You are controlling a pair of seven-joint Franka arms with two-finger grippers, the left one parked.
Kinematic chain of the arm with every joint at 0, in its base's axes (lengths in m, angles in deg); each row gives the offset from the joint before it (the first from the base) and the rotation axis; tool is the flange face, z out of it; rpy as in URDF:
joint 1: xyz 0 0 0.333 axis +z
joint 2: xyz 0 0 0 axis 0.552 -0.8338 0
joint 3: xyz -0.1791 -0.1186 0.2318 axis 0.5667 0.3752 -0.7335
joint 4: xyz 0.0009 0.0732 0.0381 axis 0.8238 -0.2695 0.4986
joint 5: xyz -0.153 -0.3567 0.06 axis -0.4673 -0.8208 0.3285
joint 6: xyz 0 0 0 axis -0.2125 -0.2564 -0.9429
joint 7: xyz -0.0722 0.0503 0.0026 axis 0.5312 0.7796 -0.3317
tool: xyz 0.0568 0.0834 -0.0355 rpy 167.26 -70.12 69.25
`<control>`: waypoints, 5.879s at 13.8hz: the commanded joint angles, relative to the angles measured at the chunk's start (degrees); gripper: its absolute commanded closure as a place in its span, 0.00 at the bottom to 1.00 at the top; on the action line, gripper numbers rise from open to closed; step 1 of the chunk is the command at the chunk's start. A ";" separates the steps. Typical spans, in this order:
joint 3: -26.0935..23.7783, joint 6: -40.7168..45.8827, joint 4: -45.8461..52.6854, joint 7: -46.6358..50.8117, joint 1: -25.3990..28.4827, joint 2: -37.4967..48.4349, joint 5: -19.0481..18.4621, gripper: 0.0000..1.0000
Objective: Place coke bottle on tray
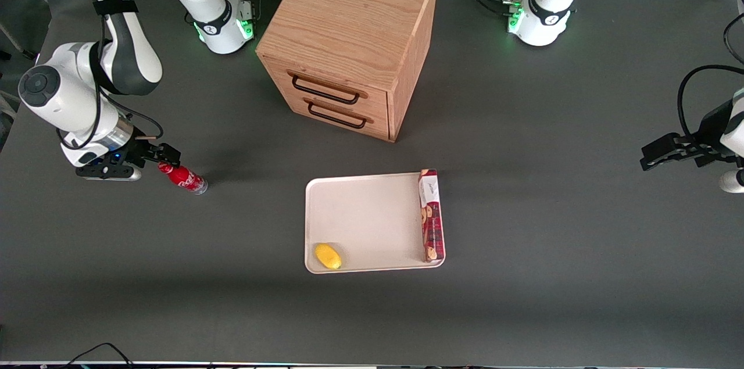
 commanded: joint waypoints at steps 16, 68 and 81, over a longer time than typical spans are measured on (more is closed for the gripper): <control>0.46 -4.44 0.21 -1.83 0.44 -2.91 0.92 0.72; 10.39 11.82 50.48 13.99 36.91 -37.10 15.68 0.00; 8.82 30.18 29.16 12.76 26.75 -1.55 5.94 0.00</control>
